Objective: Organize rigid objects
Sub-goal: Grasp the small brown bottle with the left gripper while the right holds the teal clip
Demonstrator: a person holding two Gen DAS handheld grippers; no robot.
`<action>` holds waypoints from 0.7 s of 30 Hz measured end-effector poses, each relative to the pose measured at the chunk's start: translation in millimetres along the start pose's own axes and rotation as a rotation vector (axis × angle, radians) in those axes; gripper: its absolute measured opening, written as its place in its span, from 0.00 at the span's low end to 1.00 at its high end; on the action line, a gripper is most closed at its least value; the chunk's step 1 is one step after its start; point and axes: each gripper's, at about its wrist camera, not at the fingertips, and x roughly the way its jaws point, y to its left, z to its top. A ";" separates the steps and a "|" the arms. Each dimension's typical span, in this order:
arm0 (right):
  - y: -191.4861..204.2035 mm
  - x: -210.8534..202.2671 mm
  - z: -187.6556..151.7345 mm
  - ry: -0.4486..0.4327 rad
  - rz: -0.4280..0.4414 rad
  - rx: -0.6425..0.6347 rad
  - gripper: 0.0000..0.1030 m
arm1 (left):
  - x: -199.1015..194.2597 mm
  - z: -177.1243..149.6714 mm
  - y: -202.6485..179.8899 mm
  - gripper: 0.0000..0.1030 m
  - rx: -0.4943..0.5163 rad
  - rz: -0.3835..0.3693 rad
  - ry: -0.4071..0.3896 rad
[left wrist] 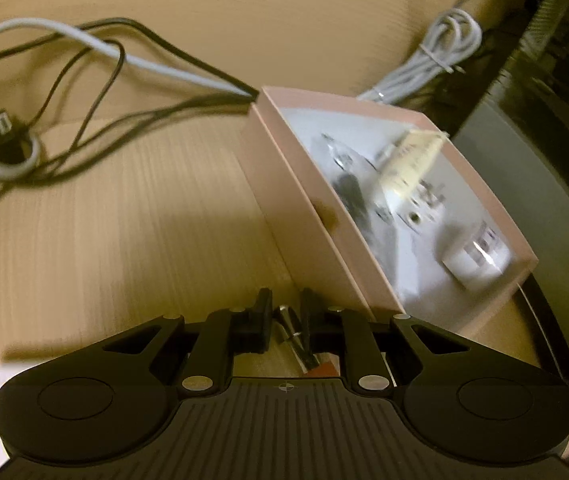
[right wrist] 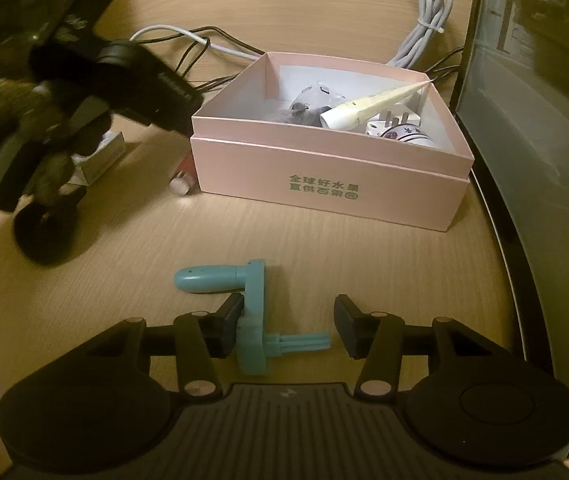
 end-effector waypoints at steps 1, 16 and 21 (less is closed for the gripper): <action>-0.7 0.2 -0.4 -0.001 0.002 -0.002 0.49 | -3.1 -5.0 -2.1 0.16 0.003 -0.005 0.005; -1.8 -16.3 1.9 -0.090 0.022 0.035 0.58 | -96.6 -59.8 -1.6 0.17 -0.147 0.019 -0.103; 23.6 -6.5 29.9 -0.119 0.124 0.023 0.58 | -146.9 -84.4 -1.2 0.17 -0.206 0.074 -0.198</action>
